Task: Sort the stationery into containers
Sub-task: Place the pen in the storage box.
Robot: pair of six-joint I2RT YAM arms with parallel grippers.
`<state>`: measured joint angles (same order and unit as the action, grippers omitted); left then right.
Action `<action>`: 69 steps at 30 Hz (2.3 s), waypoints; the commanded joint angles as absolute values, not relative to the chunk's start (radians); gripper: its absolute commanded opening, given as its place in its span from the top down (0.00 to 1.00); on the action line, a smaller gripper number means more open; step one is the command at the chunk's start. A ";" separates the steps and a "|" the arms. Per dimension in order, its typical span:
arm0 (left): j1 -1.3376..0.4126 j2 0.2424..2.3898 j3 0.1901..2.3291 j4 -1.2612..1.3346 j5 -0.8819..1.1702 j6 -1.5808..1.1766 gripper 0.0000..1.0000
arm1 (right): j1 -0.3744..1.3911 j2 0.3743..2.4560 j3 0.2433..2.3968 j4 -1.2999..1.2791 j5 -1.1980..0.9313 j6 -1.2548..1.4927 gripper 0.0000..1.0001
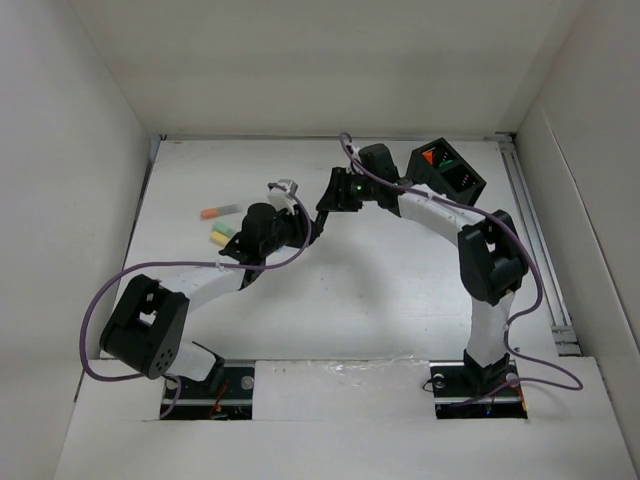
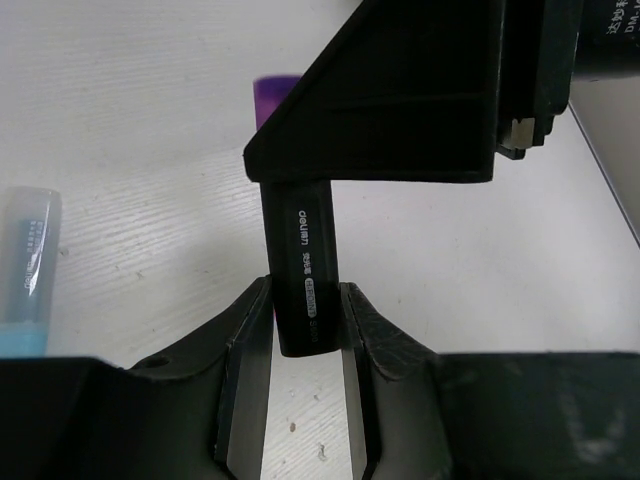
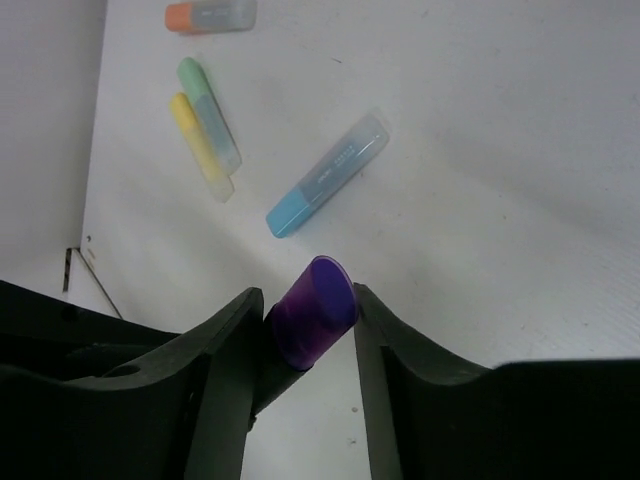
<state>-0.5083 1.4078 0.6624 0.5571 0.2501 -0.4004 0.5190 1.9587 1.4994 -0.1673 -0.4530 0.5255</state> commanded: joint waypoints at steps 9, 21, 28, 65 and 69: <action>-0.503 1.373 0.683 0.623 0.265 -0.380 0.65 | 0.497 1.971 1.548 -0.135 -0.538 0.541 0.95; -0.503 1.218 0.633 0.557 0.086 -0.411 0.41 | 0.302 1.865 1.499 -0.057 -0.396 0.670 1.00; -0.503 1.186 0.663 0.447 0.063 -0.466 0.41 | 0.101 1.815 1.588 -0.057 0.036 0.747 1.00; -0.503 1.549 0.930 0.087 -0.296 -0.451 0.33 | 0.104 1.948 1.738 -0.183 0.493 0.678 0.46; -0.503 1.549 0.930 0.087 -0.296 -0.451 0.33 | 0.114 1.870 1.694 -0.182 0.473 0.707 0.41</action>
<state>-0.5079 1.5574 0.8860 0.0929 -0.2741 -0.4667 0.1020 1.9774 1.7168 -0.1833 0.4782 0.6830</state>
